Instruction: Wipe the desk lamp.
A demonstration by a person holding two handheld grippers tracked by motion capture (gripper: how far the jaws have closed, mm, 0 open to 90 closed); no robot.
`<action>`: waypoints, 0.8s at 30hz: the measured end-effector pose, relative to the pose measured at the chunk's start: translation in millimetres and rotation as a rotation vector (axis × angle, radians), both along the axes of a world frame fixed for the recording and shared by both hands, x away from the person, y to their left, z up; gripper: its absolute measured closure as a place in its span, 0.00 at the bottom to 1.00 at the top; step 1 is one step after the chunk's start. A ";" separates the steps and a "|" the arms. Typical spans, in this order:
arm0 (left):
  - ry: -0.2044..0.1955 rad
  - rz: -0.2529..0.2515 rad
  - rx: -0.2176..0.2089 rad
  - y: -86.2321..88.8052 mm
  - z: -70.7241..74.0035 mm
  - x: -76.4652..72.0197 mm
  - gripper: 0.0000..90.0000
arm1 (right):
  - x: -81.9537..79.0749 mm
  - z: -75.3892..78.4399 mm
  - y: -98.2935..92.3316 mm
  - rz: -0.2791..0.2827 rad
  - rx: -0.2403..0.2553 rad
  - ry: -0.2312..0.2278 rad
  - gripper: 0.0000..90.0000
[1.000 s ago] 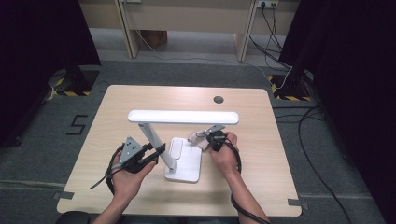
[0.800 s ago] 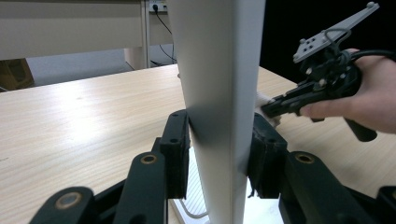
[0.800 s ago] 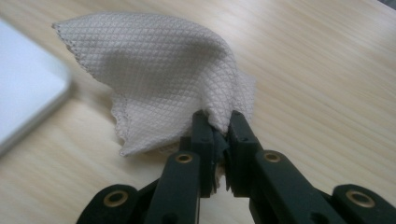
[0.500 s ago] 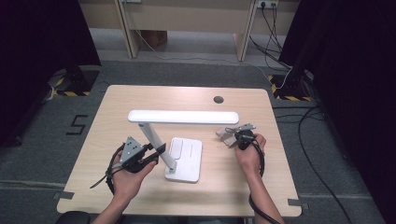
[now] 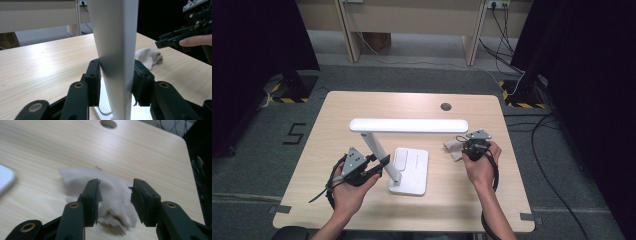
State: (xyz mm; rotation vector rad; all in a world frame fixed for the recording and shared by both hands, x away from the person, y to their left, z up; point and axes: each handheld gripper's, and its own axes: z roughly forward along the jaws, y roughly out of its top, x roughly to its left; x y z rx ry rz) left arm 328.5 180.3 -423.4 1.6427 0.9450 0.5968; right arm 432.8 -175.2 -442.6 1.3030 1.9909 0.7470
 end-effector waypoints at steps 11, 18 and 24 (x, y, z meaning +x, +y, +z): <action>0.001 -0.012 0.008 -1.1 0.9 -2.9 0.69 | -5.2 -43.0 60.9 0.261 0.098 0.208 0.93; 0.005 -0.022 0.008 0.4 1.0 -1.6 0.68 | -9.6 -55.2 83.7 0.300 0.092 0.223 0.93; 0.041 -0.091 0.023 7.3 4.7 1.3 0.61 | -10.7 -60.1 86.5 0.293 0.101 0.217 0.89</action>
